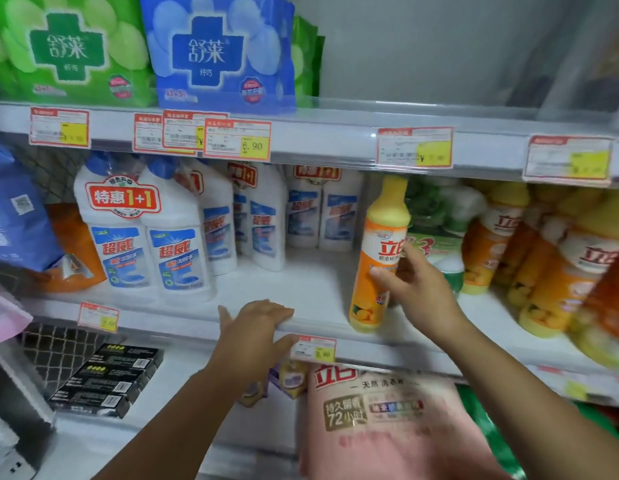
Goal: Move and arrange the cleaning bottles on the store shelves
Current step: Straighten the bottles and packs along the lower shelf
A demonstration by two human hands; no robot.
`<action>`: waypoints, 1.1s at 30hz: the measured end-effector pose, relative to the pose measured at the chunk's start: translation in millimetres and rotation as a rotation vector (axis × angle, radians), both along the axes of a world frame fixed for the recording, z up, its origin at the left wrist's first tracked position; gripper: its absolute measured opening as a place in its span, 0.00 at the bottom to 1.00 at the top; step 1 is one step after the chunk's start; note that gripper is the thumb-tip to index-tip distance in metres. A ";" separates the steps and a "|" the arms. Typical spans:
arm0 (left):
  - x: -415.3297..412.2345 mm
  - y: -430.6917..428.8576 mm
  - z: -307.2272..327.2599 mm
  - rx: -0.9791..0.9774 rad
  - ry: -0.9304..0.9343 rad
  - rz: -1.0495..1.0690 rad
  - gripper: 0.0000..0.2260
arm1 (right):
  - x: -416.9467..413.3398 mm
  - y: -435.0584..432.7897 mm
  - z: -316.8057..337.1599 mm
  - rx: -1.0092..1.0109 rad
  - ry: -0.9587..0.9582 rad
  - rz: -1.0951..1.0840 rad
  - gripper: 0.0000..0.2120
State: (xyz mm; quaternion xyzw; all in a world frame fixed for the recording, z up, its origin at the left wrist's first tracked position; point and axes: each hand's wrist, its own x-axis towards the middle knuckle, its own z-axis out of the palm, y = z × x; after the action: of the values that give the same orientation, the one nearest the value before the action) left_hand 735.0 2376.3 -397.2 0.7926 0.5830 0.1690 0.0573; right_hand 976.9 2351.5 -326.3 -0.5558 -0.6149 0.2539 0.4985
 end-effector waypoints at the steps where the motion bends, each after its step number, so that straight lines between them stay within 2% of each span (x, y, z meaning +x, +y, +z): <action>1: 10.1 -1.7 1.4 -0.003 0.017 -0.014 0.21 | 12.3 -6.8 0.2 0.001 0.002 -0.024 0.16; 4: 38.1 -5.3 2.9 0.006 0.042 -0.076 0.20 | 47.4 -24.0 0.6 0.012 -0.045 -0.122 0.16; 13: 90.5 -4.1 -0.8 0.024 -0.077 -0.220 0.16 | 127.4 -41.0 -7.2 0.063 -0.070 -0.379 0.15; 17: 97.1 0.0 -3.7 0.062 -0.108 -0.250 0.14 | 134.6 -33.0 -11.6 0.094 -0.051 -0.450 0.18; 22: 94.0 5.3 -6.0 0.070 -0.163 -0.273 0.16 | 128.3 -30.4 -29.5 -0.021 -0.094 -0.532 0.31; 28: 89.7 1.9 -4.1 0.048 -0.145 -0.290 0.21 | 127.9 -21.3 -34.8 -0.037 -0.102 -0.594 0.28; 33: 87.1 3.5 -6.5 0.040 -0.144 -0.279 0.15 | 131.2 -12.5 -37.1 -0.041 -0.107 -0.617 0.28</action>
State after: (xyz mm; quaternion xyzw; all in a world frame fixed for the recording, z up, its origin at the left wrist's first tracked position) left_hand 822.2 2379.8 -403.7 0.8527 0.4583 0.2272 0.1060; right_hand 1108.0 2339.1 -363.4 -0.7387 -0.4373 0.0731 0.5077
